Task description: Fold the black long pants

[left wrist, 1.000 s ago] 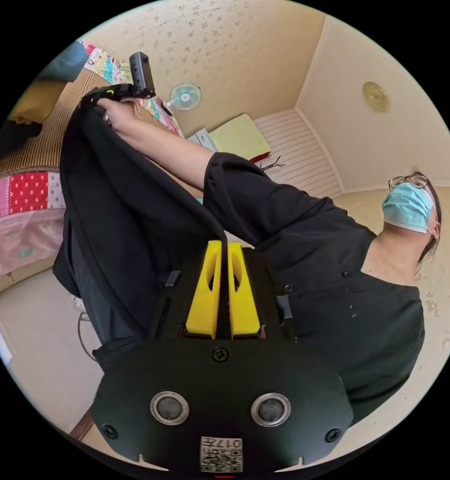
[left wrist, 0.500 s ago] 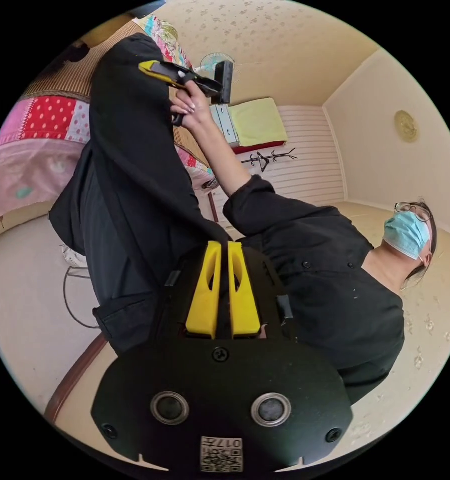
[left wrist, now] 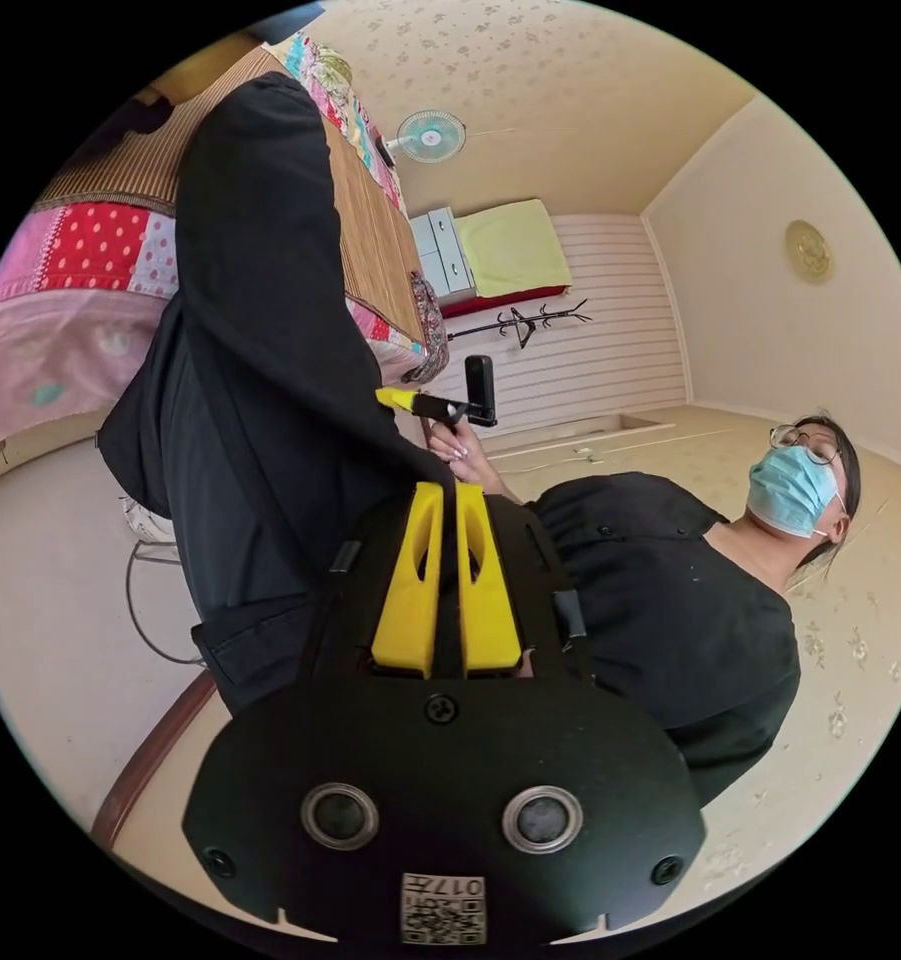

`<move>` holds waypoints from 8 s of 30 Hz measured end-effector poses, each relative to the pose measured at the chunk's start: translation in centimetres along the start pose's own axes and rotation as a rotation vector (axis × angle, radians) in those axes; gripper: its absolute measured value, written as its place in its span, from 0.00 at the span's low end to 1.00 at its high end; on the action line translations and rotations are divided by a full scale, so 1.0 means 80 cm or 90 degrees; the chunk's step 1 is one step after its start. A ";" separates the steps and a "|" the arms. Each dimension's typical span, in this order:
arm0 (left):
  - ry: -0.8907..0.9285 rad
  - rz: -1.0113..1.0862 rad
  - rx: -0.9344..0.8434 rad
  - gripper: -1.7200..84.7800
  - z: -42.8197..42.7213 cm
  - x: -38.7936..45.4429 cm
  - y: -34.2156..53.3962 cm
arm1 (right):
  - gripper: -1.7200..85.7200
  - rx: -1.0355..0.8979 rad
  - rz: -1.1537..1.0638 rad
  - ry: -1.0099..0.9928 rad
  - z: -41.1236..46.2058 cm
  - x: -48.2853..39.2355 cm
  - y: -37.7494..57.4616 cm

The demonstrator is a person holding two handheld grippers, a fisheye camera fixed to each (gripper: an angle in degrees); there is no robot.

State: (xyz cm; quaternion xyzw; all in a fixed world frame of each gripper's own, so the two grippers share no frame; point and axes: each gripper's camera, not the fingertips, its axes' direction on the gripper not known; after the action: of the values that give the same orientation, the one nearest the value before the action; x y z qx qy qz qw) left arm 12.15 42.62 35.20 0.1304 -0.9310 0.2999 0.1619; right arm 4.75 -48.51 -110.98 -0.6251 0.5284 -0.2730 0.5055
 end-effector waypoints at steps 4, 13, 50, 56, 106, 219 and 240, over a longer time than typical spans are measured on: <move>0.025 -0.001 0.020 0.02 -0.011 0.012 -0.005 | 0.11 -0.084 0.012 -0.106 -0.002 0.019 0.006; 0.343 0.015 0.294 0.02 -0.065 0.041 -0.025 | 0.05 0.121 -0.025 -0.655 -0.144 0.071 -0.025; -0.033 -0.192 0.071 0.15 -0.063 0.009 -0.043 | 0.23 -0.054 0.154 -0.199 -0.091 0.054 -0.079; -0.023 -0.240 0.121 0.20 -0.022 -0.023 -0.059 | 0.30 -0.094 0.153 -0.166 -0.061 0.006 -0.112; -0.131 -0.126 0.144 0.21 -0.019 -0.046 -0.051 | 0.20 0.024 0.091 -0.109 -0.091 0.006 -0.083; -0.208 -0.096 0.177 0.11 0.114 -0.007 -0.019 | 0.09 0.031 -0.023 -0.117 0.014 -0.148 -0.089; -0.268 -0.015 0.148 0.16 0.210 0.024 -0.130 | 0.18 0.233 0.062 0.350 -0.114 -0.153 -0.220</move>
State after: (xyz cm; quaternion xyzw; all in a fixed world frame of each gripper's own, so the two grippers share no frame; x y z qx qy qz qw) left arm 10.22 24.08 28.42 0.2188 -0.9018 0.3694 -0.0488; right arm -0.06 -41.41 -89.34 -0.4006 0.6165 -0.4976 0.4603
